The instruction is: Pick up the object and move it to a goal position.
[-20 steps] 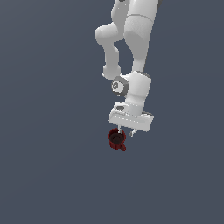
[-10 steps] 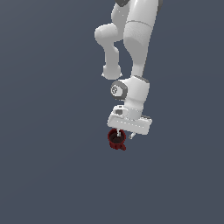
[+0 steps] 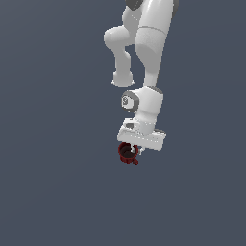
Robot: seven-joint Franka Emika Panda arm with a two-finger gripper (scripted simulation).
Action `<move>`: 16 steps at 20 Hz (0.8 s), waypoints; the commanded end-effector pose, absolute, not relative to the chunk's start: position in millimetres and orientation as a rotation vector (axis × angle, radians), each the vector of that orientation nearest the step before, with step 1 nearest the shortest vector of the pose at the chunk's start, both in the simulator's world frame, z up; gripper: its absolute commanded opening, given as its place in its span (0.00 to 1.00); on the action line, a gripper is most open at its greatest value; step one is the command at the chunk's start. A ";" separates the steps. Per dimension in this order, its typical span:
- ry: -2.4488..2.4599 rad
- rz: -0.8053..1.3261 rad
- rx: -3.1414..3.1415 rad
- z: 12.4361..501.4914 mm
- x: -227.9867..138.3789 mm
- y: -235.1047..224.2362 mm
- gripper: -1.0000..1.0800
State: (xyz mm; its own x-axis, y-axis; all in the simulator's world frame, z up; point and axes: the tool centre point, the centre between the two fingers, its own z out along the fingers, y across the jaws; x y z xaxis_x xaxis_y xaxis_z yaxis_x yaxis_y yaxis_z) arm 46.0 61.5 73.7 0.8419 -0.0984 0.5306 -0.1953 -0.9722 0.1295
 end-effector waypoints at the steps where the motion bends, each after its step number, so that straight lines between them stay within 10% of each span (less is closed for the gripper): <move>1: -0.228 0.805 2.842 73.7 46.2 61.7 0.00; 16: -0.227 0.804 2.842 86.3 42.2 67.6 0.00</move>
